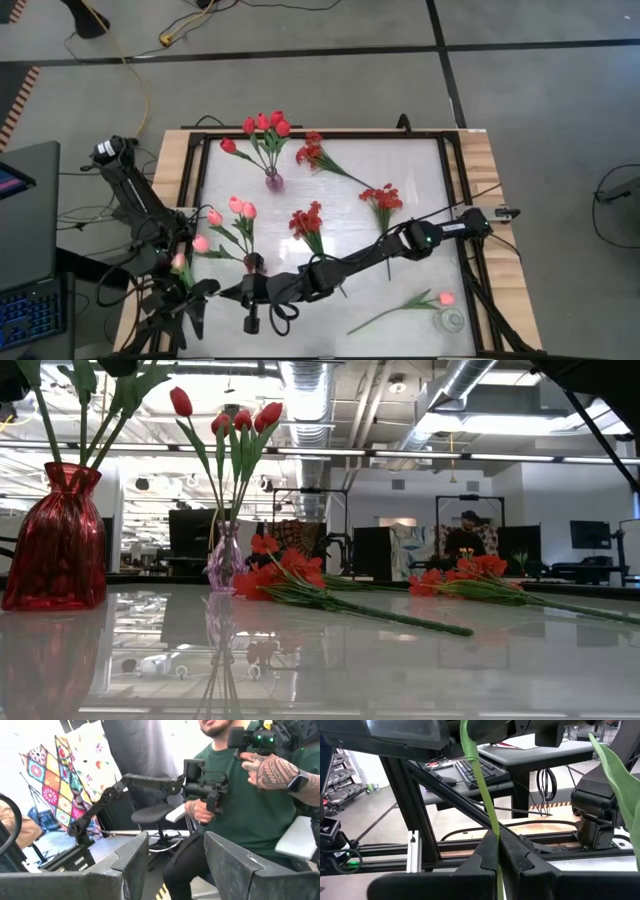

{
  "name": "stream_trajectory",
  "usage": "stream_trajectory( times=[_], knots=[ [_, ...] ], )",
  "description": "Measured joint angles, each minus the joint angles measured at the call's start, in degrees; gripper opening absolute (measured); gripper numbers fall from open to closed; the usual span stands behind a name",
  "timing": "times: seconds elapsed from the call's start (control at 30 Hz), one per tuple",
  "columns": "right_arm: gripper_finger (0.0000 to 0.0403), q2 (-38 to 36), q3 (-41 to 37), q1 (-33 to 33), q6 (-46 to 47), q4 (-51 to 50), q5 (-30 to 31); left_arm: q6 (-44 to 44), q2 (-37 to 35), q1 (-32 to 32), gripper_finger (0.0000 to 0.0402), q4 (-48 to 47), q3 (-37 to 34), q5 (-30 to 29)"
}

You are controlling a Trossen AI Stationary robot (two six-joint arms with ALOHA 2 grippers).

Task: Sort flowers into vase by color
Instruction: Adjust the pink tulips in the red vase

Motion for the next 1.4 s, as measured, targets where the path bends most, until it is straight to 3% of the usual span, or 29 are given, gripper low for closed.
stream_trajectory(
  times=[0.63,0.87,1.07,1.27,1.4],
  knots=[
    [0.0029,-0.2,0.0,-0.4,-2.0,-3.6,-5.8,0.4,0.1,0.0,0.018,2.1,0.0,1.7],
    [0.0029,-0.2,0.0,-0.5,-6.9,-4.7,-8.0,1.9,0.0,0.0,0.018,2.2,0.0,1.9],
    [0.0029,-0.2,0.0,-1.1,-10.7,-5.1,-14.6,2.9,0.0,0.4,0.018,1.6,0.0,1.6],
    [0.0029,-0.5,0.2,-1.6,-9.4,-9.9,-15.1,-1.6,0.0,1.2,0.018,0.4,0.0,3.5],
    [0.0029,-0.3,0.2,-2.3,-7.5,-10.6,-15.6,-6.9,-0.3,1.3,0.018,-5.9,0.9,5.1]
  ],
)
